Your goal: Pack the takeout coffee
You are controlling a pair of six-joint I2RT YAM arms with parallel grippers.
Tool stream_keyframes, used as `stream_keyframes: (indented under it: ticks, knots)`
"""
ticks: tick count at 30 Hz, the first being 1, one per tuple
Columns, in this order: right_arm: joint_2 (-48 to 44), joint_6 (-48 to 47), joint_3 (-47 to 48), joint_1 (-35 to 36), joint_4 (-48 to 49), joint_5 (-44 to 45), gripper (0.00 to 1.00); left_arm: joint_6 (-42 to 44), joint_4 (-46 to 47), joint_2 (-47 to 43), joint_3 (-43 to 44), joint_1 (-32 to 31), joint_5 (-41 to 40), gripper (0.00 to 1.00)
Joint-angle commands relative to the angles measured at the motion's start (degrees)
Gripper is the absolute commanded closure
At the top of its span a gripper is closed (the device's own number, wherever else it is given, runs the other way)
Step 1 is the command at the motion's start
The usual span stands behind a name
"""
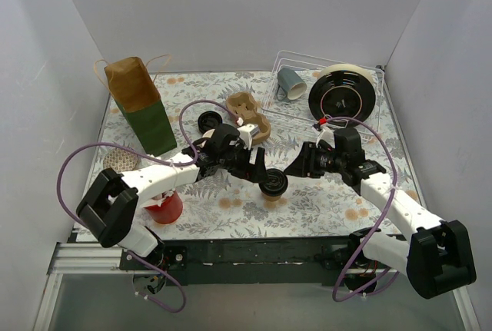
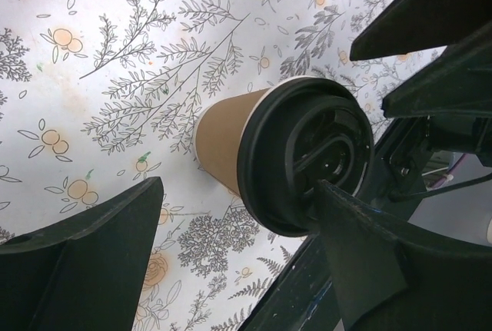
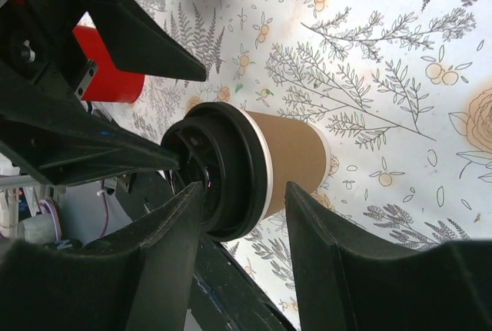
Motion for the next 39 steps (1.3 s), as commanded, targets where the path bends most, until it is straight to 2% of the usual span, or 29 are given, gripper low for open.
stream_keyframes:
  ticks: [1,13,23,28,31,36,39]
  knots:
    - [-0.69,0.09,-2.0,1.71,4.52,-1.65,0.45,0.04,0.42,0.99,2.2,-0.51,-0.25,0.22]
    - [-1.48,1.41,-7.54,4.0,6.46,4.33,0.49,-0.49,0.42,1.08,0.0,-1.03,-2.71,0.26]
    - [-2.18,3.86,-14.13,4.0,11.81,7.49,0.65,-1.19,0.68,1.08,-2.19,-1.12,-4.74,0.29]
    - [-4.82,7.56,-19.39,4.0,14.27,9.52,0.68,-1.81,1.3,1.95,-3.34,-1.12,-5.0,0.3]
    - [-7.54,10.54,-20.81,4.0,14.8,10.75,0.68,-2.07,1.38,1.52,-3.16,-1.21,-5.44,0.3]
    - [-12.82,14.68,-18.54,4.0,15.17,7.06,0.54,-0.76,-1.51,0.46,0.17,-1.21,-8.07,0.28]
    - [-14.05,12.93,-14.41,4.0,10.77,7.32,0.45,0.73,-4.24,0.72,4.47,-1.21,-9.66,0.21]
